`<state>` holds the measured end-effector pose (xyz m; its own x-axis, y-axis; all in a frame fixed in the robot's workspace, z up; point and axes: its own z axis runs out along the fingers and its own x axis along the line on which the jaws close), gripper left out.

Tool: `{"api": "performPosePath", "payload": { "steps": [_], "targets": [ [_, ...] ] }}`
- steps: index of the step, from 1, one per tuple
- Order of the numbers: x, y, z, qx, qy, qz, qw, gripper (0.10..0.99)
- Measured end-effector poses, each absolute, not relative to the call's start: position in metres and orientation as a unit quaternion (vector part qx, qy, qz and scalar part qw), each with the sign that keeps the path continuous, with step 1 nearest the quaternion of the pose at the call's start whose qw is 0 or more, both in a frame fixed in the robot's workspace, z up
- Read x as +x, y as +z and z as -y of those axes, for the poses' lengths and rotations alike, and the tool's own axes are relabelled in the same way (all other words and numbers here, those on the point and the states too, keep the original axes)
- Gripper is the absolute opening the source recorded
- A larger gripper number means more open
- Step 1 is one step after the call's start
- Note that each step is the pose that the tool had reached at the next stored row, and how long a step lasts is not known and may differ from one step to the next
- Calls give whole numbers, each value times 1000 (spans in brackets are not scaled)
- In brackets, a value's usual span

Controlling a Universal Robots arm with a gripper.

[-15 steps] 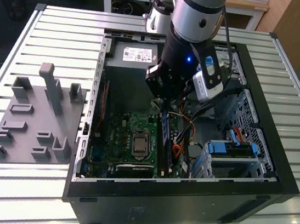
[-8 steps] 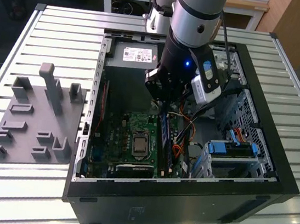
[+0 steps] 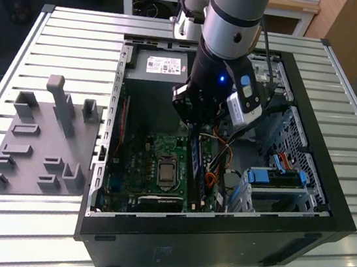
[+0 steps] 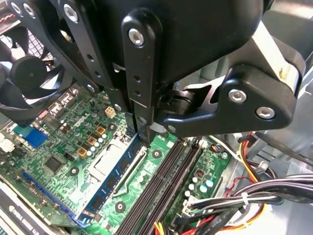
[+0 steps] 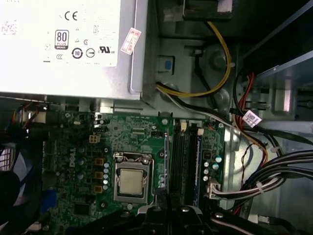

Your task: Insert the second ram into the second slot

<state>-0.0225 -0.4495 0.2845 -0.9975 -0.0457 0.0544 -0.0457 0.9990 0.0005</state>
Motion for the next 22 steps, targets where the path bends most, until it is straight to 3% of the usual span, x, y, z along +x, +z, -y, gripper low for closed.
{"api": "performPosePath", "payload": {
  "steps": [22],
  "targets": [
    [-18, 264, 451, -5, 1, 1000, 28, 137]
  ]
}}
